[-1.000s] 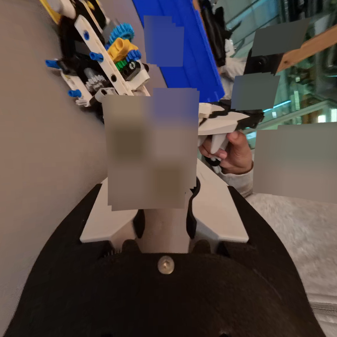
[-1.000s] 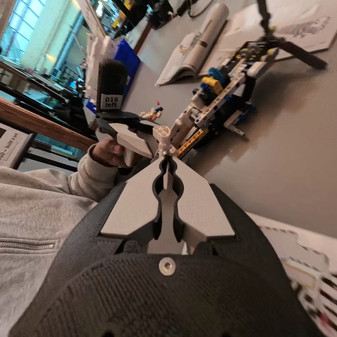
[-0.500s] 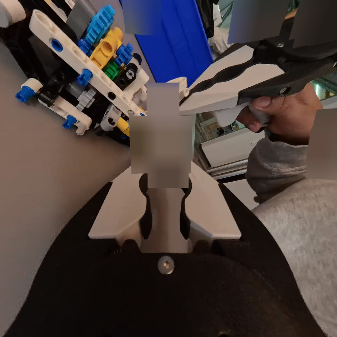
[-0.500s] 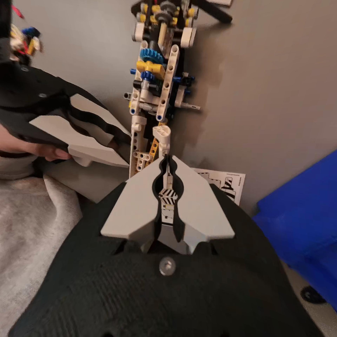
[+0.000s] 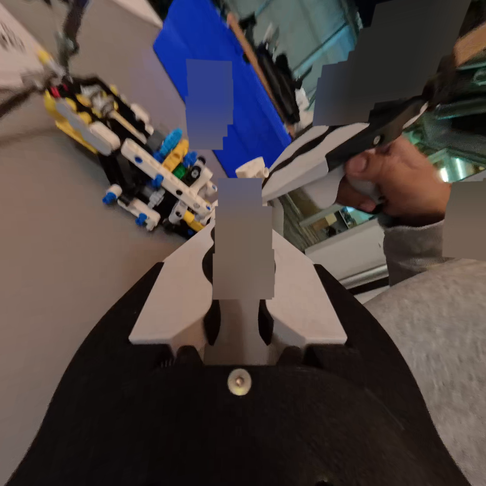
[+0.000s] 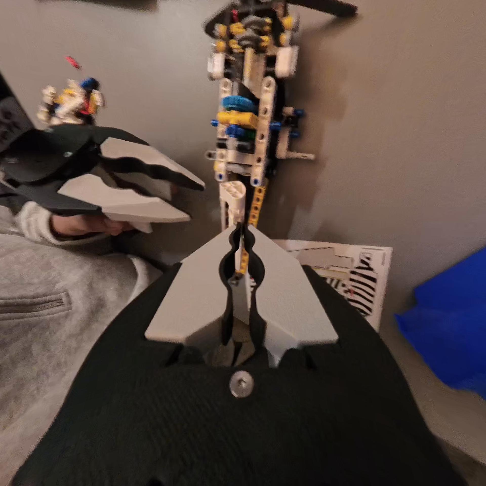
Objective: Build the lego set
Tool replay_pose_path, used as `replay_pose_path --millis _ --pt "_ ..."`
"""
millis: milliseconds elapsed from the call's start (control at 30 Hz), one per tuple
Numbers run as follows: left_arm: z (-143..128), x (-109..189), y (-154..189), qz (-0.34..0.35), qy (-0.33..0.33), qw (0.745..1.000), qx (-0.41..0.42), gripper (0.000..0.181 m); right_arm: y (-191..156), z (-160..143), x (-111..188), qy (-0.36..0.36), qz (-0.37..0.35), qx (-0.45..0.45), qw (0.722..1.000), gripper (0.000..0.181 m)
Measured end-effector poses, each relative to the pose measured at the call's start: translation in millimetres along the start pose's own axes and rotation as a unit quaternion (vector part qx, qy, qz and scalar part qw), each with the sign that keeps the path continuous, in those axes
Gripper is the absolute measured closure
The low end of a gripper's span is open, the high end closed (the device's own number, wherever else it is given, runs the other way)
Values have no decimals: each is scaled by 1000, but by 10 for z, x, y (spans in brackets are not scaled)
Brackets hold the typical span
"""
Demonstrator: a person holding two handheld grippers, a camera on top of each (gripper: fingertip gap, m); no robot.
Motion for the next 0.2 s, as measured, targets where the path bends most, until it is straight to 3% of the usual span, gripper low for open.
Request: replay_pose_path --millis 100,200 --pt "117 75 200 -55 48 997 -8 158 -267 26 78 56 49 22 997 181" --pt "109 89 365 -139 56 987 49 148 -519 3 129 99 81 62 990 181"
Point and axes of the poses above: each gripper's, where its closed fingertips meet, x back along the fingers, z out of its top, y = z × x across the jaws, the point moved 1 cm from there along x, back along the fingers, and after that the axes turned 1 degree about -y, right-handed, at the moved point
